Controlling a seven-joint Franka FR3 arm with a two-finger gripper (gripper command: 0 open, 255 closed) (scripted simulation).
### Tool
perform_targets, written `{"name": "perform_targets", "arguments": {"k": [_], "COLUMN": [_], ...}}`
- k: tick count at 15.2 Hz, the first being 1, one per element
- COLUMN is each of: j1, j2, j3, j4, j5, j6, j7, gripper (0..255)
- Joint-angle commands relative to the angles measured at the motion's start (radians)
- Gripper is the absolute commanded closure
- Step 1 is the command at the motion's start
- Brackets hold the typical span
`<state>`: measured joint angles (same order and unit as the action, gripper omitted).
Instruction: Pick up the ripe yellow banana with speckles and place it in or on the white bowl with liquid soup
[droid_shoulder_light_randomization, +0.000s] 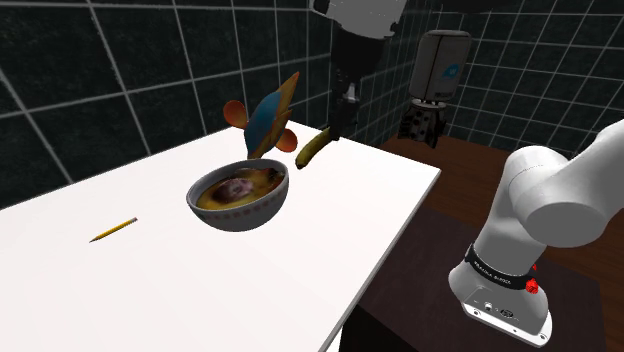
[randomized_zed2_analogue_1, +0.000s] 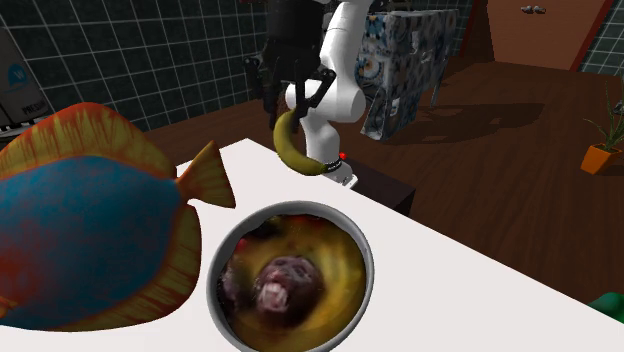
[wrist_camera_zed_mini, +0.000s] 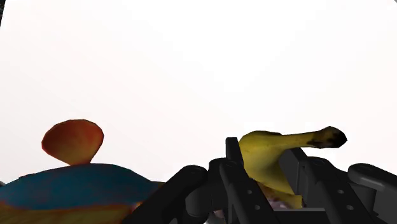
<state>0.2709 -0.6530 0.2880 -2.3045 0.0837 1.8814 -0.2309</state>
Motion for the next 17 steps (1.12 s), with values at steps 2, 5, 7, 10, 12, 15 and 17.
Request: {"name": "perform_targets", "arguments": {"k": [2,5,7,10,12,15,17], "j1": [-0.019,-0.038,-0.048,-0.058,-0.058,-0.057,-0.056], "j2": [0.126,0.249,0.333,0.464,0.509,0.508,0.508], "j3": [0.042,0.083,0.11,0.151,0.163,0.163,0.164], "j4": [0.095,0.204,0.283,0.412,0.445,0.403,0.377], "j5": [-0.016,-0.045,-0.072,-0.125,-0.147,-0.147,-0.148], "j6": [0.031,0.043,0.044,0.035,0.041,0.082,0.108], "j7": [0.037,0.079,0.109,0.16,0.179,0.183,0.186], "gripper": [255,255,255,255,255,255,255]}}
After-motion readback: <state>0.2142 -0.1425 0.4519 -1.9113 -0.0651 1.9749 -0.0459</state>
